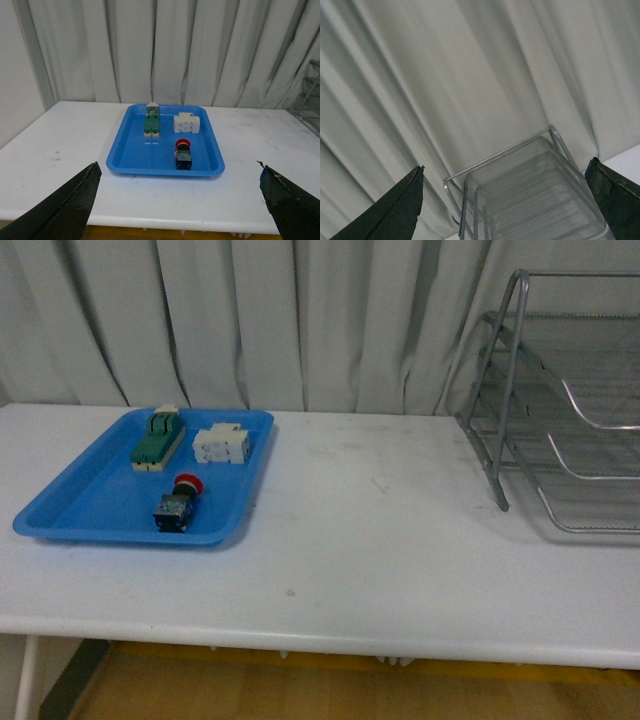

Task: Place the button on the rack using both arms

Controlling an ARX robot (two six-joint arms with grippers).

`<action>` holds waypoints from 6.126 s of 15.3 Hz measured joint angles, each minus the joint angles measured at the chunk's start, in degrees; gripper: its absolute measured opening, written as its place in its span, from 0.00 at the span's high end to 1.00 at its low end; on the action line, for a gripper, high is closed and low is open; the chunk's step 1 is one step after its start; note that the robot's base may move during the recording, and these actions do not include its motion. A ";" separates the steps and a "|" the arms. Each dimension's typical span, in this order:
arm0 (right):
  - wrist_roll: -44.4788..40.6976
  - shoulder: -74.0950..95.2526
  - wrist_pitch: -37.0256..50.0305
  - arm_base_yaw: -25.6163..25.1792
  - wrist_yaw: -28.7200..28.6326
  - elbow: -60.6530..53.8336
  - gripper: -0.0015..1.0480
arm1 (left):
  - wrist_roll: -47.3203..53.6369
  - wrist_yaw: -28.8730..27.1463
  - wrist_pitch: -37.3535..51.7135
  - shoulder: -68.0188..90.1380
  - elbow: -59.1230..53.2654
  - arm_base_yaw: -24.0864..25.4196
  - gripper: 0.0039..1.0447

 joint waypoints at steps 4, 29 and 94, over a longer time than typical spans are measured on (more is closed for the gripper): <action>39.93 41.51 25.14 -4.37 -3.04 1.86 0.06 | 0.02 0.00 0.00 0.00 0.00 0.00 0.06; 53.37 68.54 25.11 3.08 -10.14 20.44 0.06 | 0.02 0.00 0.00 0.00 0.00 0.00 0.06; 59.12 25.90 25.16 -19.47 -37.64 -17.00 0.06 | 0.02 0.00 0.00 0.00 0.00 0.00 0.06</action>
